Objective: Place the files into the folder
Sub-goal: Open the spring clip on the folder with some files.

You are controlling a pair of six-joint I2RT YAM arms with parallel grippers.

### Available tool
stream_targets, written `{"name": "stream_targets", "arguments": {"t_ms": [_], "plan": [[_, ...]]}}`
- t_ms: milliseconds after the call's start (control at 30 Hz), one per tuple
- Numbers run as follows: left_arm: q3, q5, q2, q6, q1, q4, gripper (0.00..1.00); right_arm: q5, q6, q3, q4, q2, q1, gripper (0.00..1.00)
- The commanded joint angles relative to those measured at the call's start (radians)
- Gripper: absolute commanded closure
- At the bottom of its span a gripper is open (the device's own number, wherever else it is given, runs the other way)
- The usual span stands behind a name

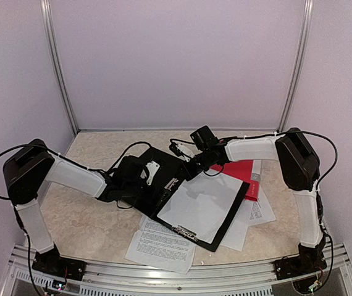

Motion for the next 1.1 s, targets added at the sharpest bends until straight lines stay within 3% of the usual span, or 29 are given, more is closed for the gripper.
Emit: {"name": "stream_targets", "arguments": {"t_ms": [0, 333, 533, 1067], "plan": [[-0.044, -0.112, -0.066, -0.021, -0.012, 0.015, 0.10, 0.028, -0.019, 0.014, -0.053, -0.043, 0.046, 1.00], [-0.114, -0.355, -0.177, -0.056, -0.024, -0.047, 0.06, 0.114, -0.033, 0.044, -0.103, -0.058, 0.131, 1.00], [-0.114, -0.485, -0.240, -0.134, -0.023, -0.185, 0.04, 0.135, -0.028, 0.054, -0.114, -0.080, 0.170, 0.99], [-0.122, -0.557, -0.326, -0.355, 0.054, -0.403, 0.02, 0.132, 0.010, 0.034, -0.112, -0.144, 0.301, 0.84]]}}
